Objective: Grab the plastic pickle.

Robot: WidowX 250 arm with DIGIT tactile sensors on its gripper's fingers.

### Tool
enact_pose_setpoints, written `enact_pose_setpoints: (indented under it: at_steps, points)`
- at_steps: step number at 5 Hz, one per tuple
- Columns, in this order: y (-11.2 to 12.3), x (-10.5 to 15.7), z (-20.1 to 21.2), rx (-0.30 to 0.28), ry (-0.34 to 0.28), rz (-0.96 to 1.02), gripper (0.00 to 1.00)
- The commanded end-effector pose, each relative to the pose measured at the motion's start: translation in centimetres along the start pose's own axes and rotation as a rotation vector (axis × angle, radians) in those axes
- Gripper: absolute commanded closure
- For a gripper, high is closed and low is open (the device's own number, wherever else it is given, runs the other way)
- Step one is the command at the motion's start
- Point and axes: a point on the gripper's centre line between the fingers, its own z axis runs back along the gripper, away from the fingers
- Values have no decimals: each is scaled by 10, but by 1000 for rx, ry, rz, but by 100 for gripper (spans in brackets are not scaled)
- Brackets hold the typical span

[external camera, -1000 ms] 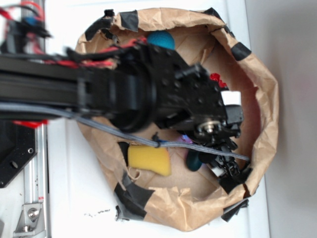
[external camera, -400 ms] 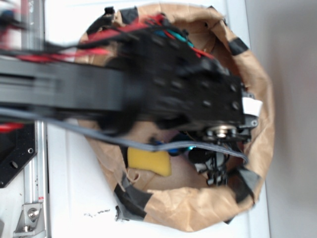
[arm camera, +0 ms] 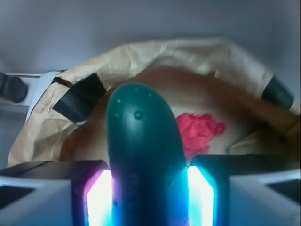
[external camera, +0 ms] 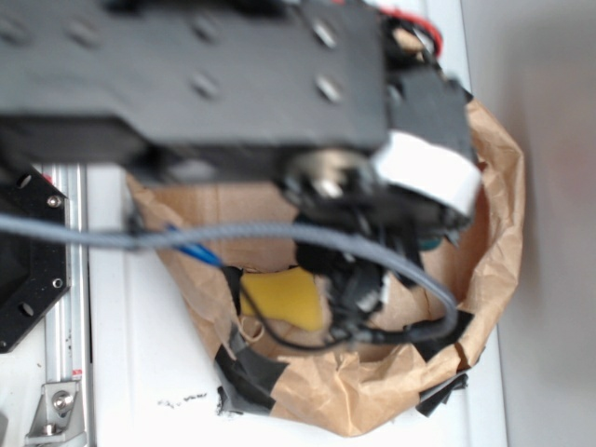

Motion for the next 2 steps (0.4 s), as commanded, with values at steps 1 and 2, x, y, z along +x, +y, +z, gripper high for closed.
enact_pose_setpoints:
  at_steps: [1, 2]
  points:
    - [20, -21, 3, 80, 98, -92, 100]
    - [14, -22, -6, 130, 137, -152, 100]
